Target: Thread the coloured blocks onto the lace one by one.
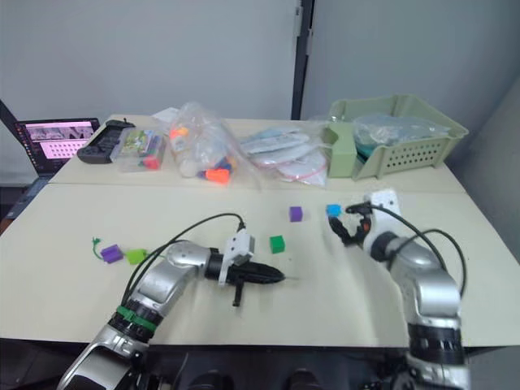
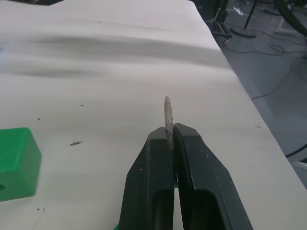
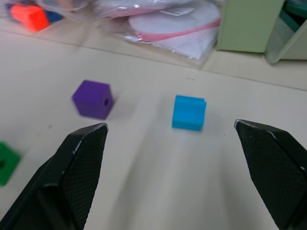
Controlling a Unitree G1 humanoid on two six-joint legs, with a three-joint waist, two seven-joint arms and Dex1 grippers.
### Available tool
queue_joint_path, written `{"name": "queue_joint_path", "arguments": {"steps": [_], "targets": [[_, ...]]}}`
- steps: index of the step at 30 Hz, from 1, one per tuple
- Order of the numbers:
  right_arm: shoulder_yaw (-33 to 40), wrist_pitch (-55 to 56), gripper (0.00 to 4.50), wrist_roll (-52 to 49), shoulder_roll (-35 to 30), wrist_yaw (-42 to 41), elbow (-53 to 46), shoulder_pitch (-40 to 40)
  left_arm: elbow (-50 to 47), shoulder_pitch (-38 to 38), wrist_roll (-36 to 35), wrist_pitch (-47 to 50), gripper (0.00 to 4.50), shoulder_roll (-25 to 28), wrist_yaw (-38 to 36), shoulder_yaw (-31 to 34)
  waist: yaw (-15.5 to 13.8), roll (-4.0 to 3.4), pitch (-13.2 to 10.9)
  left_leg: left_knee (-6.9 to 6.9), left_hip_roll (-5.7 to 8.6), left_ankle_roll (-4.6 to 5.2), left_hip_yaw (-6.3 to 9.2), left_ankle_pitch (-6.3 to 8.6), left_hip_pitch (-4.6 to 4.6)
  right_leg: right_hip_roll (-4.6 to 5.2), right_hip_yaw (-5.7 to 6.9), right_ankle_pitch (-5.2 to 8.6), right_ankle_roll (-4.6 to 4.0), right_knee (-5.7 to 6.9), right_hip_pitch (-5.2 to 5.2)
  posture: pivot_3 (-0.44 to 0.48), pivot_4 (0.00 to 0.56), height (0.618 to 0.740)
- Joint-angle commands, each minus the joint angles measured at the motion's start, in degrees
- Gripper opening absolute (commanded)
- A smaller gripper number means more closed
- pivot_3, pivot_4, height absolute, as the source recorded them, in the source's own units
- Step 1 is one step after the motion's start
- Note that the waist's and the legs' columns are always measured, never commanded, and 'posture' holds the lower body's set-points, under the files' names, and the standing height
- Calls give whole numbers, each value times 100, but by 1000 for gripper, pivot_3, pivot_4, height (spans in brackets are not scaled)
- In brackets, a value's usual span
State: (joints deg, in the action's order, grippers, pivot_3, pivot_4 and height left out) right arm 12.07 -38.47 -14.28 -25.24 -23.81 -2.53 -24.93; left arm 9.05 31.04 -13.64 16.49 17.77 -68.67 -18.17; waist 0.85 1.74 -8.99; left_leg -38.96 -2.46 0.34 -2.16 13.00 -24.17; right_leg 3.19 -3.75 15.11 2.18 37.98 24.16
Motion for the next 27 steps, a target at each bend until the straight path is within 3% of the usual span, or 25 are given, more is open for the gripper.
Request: {"name": "queue_joint_path", "arguments": {"steps": [1,13,18,23,27], "targets": [[-62,496,4470,141,56,112,729,-377,-307,-15,-104,58,0,36,123,138,-9,0,0,0,0,0,0,0,0,0,0,0,0,1,-1,0,150,732],[-230,2267,4470,424,419,102,4007,-1806,-497,-124,-120,116,0,198,330,242,20,-2,-1,7,0,0,-4,0,0,3,-1,-1,0,0,2,0,150,732],[-202,2717,2936,421,455,68,4686,-2114,-516,-130,-90,97,0,209,346,218,26,-2,-1,8,-1,0,-5,0,1,4,-1,-2,0,1,2,0,150,732],[-240,2864,1254,425,474,83,4671,-2034,-495,-117,-80,81,0,199,340,199,34,-3,-1,8,-1,0,-6,0,0,5,-1,-2,0,1,3,0,150,732],[-226,2572,1190,322,453,80,3849,-1613,-472,-105,-75,59,0,176,322,175,18,-3,-1,10,0,0,-4,0,0,6,0,-2,0,2,3,0,150,732]]}}
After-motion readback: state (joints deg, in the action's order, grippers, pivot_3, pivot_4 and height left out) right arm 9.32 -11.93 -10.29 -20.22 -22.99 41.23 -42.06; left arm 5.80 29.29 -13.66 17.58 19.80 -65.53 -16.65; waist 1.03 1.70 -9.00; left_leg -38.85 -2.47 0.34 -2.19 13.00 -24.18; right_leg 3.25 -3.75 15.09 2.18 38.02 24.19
